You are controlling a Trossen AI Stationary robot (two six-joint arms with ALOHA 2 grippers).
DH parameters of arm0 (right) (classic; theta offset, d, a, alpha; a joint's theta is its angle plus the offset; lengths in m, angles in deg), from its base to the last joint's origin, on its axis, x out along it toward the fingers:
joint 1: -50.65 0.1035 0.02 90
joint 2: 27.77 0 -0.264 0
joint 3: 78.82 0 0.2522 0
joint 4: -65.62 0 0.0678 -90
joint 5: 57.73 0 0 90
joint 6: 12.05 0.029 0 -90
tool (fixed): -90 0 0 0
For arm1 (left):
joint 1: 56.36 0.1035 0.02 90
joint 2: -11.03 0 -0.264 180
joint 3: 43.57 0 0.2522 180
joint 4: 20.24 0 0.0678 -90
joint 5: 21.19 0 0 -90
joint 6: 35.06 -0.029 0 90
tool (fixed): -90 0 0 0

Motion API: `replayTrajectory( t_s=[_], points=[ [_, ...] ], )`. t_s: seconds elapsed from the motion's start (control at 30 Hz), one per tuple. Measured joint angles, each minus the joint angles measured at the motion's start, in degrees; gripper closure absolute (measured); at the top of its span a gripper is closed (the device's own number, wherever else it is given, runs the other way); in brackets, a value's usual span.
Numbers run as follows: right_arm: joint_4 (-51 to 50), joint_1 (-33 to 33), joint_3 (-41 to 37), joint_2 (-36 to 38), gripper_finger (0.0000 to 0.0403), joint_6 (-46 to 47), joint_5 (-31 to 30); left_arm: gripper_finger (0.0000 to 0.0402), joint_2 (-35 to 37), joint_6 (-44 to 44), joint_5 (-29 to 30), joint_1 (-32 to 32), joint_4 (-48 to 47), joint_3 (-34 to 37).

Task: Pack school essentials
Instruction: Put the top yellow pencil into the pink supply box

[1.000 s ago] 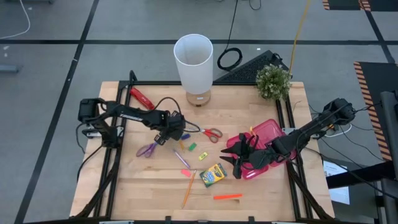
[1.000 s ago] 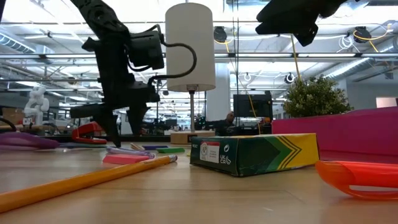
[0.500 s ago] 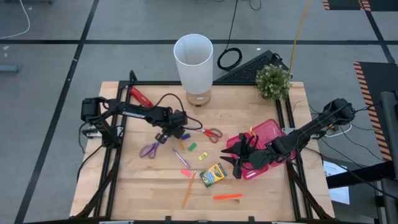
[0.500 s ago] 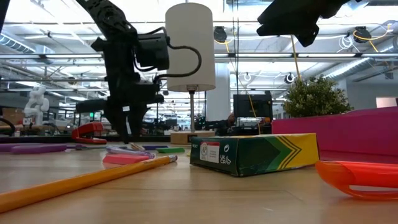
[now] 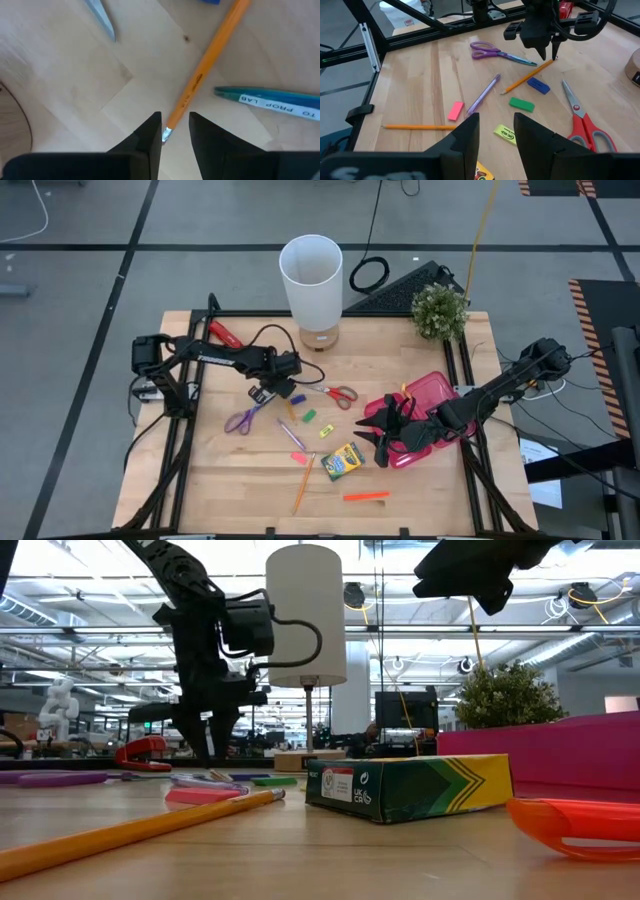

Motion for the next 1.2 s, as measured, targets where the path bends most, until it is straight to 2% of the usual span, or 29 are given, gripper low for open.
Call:
replayTrajectory(
  t_s=[0.17,0.47,0.57,0.73,0.83,1.2],
  points=[
    [0.0,0.0,0.0,0.0,0.0287,0.0,0.0,0.0300,-0.3,-3.0,-2.3,1.2,-0.1,0.3],
    [-0.2,0.0,0.0,0.0,0.0287,0.0,0.1,0.0303,-5.7,-4.1,-2.3,1.4,0.9,-0.1],
    [-0.4,0.0,0.0,0.0,0.0287,-0.2,0.5,0.0323,-5.5,-3.6,-2.3,1.4,0.7,0.0],
    [-0.4,0.0,0.0,0.0,0.0287,-0.2,0.5,0.0378,-3.4,-1.0,-2.5,1.3,-0.3,0.2],
    [-0.4,0.0,0.0,0.0,0.0287,-0.2,1.3,0.0393,-2.4,0.2,-1.7,0.8,-1.6,0.3],
    [-0.4,0.0,0.0,0.0,0.0287,-0.2,1.4,0.0366,-1.4,3.1,2.4,-5.1,-3.8,0.5]
  ],
)
